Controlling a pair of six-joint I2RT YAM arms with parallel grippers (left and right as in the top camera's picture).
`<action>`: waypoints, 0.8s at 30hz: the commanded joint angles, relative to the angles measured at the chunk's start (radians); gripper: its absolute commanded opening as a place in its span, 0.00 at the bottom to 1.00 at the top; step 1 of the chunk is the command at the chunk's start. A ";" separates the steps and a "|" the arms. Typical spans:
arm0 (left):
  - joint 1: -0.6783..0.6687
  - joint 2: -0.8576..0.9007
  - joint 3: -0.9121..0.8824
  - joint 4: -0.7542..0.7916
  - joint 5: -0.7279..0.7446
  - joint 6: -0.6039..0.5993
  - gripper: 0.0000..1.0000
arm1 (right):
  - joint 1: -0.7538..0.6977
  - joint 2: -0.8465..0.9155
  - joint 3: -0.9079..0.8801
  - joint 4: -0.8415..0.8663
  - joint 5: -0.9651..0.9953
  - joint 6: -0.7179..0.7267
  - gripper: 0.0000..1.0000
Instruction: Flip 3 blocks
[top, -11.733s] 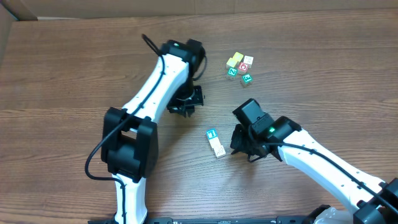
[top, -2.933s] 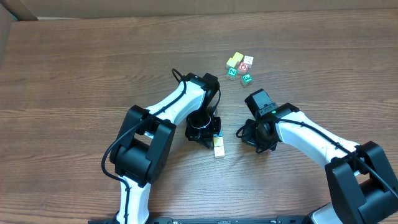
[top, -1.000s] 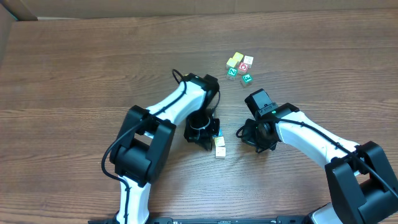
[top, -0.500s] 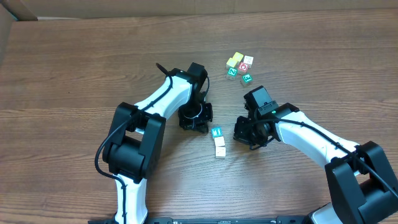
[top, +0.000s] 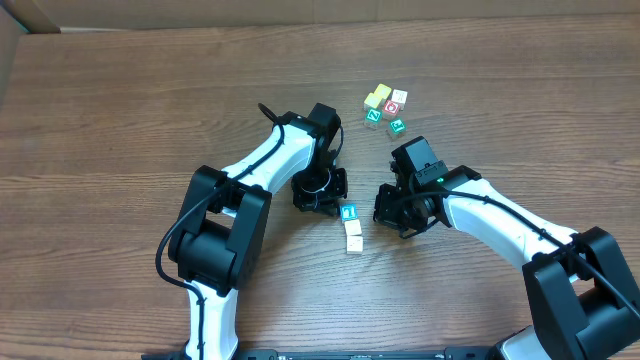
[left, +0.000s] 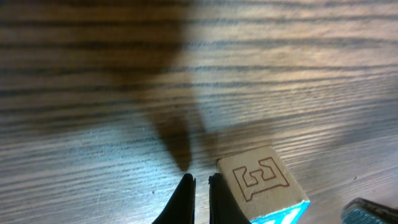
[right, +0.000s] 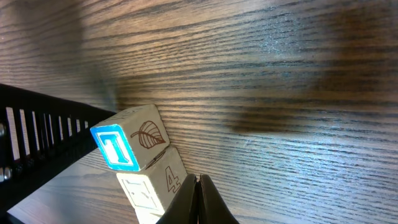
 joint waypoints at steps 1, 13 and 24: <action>-0.002 -0.004 -0.004 0.006 0.018 -0.016 0.04 | 0.018 0.009 0.013 0.007 -0.007 -0.008 0.04; -0.005 -0.004 -0.005 -0.024 0.026 -0.018 0.04 | 0.044 0.009 0.013 -0.012 0.045 -0.006 0.04; -0.027 -0.004 -0.004 -0.027 0.026 -0.019 0.04 | 0.066 0.009 0.013 -0.007 0.045 -0.003 0.04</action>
